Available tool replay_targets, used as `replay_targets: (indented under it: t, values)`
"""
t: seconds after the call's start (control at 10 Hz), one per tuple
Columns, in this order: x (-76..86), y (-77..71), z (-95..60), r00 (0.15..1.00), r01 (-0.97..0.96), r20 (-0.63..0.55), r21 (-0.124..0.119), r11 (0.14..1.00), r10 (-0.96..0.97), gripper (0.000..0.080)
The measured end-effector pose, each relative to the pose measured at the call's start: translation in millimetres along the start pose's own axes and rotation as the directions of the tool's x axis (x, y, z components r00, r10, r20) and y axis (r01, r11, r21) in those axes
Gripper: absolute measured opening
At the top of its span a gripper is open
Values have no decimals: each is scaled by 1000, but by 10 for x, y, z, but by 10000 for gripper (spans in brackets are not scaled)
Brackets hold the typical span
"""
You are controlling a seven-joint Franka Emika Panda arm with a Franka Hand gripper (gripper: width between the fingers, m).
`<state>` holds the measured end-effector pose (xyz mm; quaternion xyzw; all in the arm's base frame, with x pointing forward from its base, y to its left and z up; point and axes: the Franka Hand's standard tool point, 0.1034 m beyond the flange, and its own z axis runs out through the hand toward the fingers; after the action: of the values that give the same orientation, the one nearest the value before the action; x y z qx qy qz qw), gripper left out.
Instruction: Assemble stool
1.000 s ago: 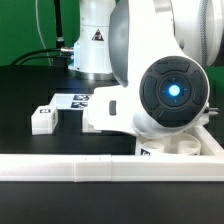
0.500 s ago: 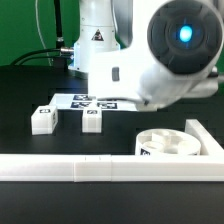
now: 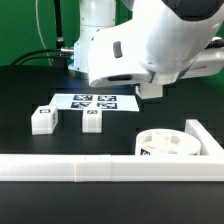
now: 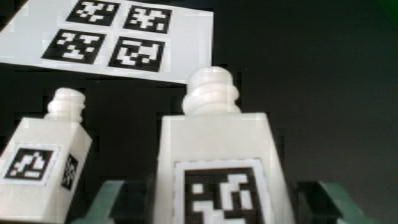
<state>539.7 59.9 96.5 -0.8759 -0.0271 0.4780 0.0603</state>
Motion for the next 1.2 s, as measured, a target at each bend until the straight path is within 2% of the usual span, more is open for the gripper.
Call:
replay_targets:
  t: [0.2,0.4,0.6,0.7,0.9,1.0,1.2]
  values:
    - [157,-3,-150,989,-3,-149,5,1000,4,335]
    - [-21,-50,-319,971,-6,-239,1,1000,6,335]
    - [-3,-73,-562,919,-4,-395,-4,1000,2,335]
    - [43,-64,-592,868,-10,-497,-6,1000,5,335]
    - [93,-72,-625,792,-17,-610,-9,1000,8,335]
    - [154,-130,-656,730,-12,-683,-18,1000,-3,335]
    - [141,-174,-812,623,0,-782,-49,999,-38,335]
